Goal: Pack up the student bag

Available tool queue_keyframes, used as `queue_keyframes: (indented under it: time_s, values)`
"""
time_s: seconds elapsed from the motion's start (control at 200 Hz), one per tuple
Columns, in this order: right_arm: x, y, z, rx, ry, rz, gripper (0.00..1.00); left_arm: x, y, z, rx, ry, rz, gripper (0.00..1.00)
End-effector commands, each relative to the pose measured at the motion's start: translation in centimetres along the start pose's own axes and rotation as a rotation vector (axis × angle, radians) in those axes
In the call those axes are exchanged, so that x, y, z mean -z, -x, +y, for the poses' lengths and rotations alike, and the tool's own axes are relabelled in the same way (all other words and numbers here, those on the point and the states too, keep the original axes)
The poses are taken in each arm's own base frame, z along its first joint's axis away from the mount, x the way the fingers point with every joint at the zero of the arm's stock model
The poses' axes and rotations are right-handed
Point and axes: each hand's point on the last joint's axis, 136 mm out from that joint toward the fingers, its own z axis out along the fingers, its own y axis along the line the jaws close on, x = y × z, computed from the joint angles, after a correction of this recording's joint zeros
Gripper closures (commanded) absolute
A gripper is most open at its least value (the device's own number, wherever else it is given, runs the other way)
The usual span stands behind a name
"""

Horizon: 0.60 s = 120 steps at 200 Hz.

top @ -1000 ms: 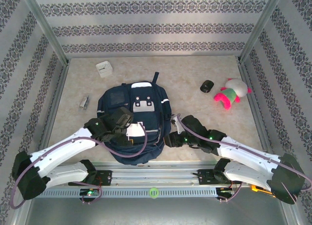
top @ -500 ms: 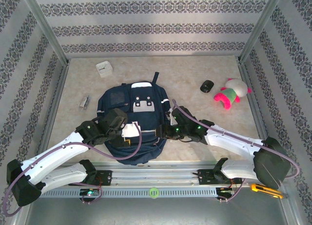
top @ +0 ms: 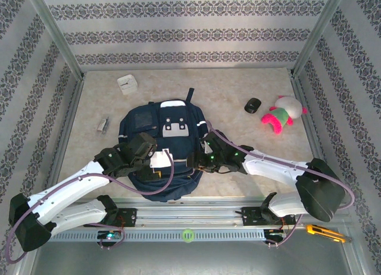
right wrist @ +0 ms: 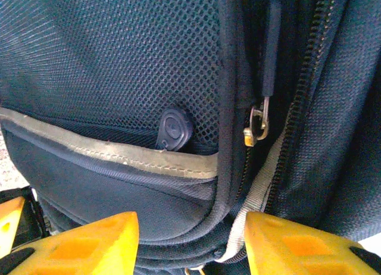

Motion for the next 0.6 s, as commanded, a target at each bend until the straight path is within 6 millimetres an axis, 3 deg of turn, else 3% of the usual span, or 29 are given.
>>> queue_keyframes:
  time_s: [0.0, 0.095, 0.3, 0.36, 0.595]
  values:
    - [-0.3, 0.6, 1.3, -0.005, 0.024, -0.012, 0.50, -0.2, 0.6, 0.3, 0.022, 0.004, -0.032, 0.03]
    - [-0.8, 1.1, 1.8, -0.009, 0.047, -0.018, 0.57, -0.4, 0.8, 0.2, 0.021, -0.002, -0.046, 0.03]
    - [0.1, 2.2, 4.4, 0.029, 0.128, -0.058, 0.95, -0.7, 1.4, 0.1, 0.029, -0.011, -0.072, 0.03]
    - [0.9, 2.5, 5.2, 0.045, 0.149, -0.084, 1.00, -0.6, 1.9, 0.1, 0.040, -0.017, -0.097, 0.03]
    - [3.8, 3.3, 8.0, 0.086, 0.226, -0.157, 1.00, -1.1, 4.7, 0.1, 0.131, -0.062, -0.214, 0.06]
